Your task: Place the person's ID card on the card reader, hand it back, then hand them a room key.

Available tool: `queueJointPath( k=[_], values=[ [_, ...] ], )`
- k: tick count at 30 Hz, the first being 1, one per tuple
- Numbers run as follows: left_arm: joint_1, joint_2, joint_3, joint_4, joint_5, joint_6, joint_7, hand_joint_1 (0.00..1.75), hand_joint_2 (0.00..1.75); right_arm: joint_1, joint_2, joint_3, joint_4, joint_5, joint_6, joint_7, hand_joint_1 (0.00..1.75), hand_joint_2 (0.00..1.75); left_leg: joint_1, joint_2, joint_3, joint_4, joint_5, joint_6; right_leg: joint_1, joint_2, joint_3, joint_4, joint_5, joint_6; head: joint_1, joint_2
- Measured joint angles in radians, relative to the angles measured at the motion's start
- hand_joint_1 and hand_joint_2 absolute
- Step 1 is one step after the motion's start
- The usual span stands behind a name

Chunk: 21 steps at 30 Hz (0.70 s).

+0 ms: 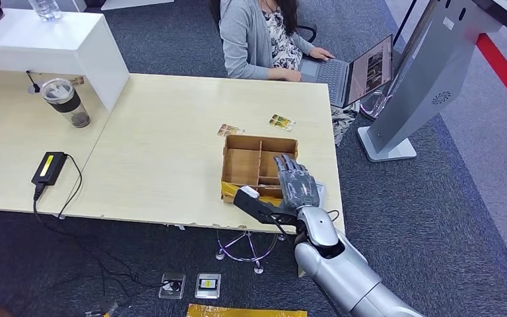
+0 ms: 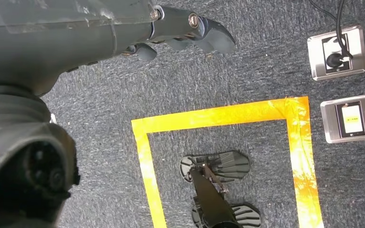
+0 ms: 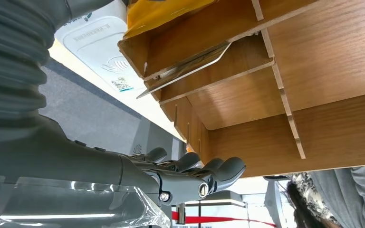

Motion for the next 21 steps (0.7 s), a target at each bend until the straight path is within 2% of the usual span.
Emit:
queueJointPath(
  k=[1, 3, 5, 6, 21],
  values=[
    [0.000, 0.000, 0.000, 0.000, 0.000, 0.000, 0.000, 0.00, 0.00, 0.000, 0.000, 0.003, 0.000, 0.000, 0.002, 0.000, 0.69, 1.75, 0.000, 0.000, 0.000, 0.000, 0.000, 0.000, 0.000, 0.000, 0.000, 0.000, 0.000, 0.000, 0.000, 0.000],
    [0.000, 0.000, 0.000, 0.000, 0.000, 0.000, 0.000, 0.00, 0.00, -0.001, 0.000, 0.006, 0.000, -0.001, 0.007, 0.000, 1.48, 1.75, 0.000, 0.000, 0.000, 0.000, 0.000, 0.000, 0.000, 0.000, 0.000, 0.000, 0.000, 0.000, 0.000, 0.000],
    [0.000, 0.000, 0.000, 0.000, 0.000, 0.000, 0.000, 0.00, 0.00, -0.003, 0.000, 0.008, 0.000, -0.003, 0.013, -0.001, 1.70, 1.75, 0.000, 0.000, 0.000, 0.000, 0.000, 0.000, 0.000, 0.000, 0.000, 0.000, 0.000, 0.000, 0.000, 0.000],
    [0.000, 0.000, 0.000, 0.000, 0.000, 0.000, 0.000, 0.00, 0.00, -0.004, 0.000, 0.008, 0.000, -0.006, 0.017, -0.001, 1.75, 1.75, 0.000, 0.000, 0.000, 0.000, 0.000, 0.000, 0.000, 0.000, 0.000, 0.000, 0.000, 0.000, 0.000, 0.000],
    [0.000, 0.000, 0.000, 0.000, -0.008, 0.003, 0.000, 0.00, 0.00, -0.016, 0.000, 0.025, -0.001, -0.032, 0.074, -0.001, 1.75, 1.75, 0.000, 0.000, 0.000, 0.000, 0.000, 0.000, 0.000, 0.000, 0.000, 0.000, 0.000, 0.000, 0.000, 0.000]
  ],
)
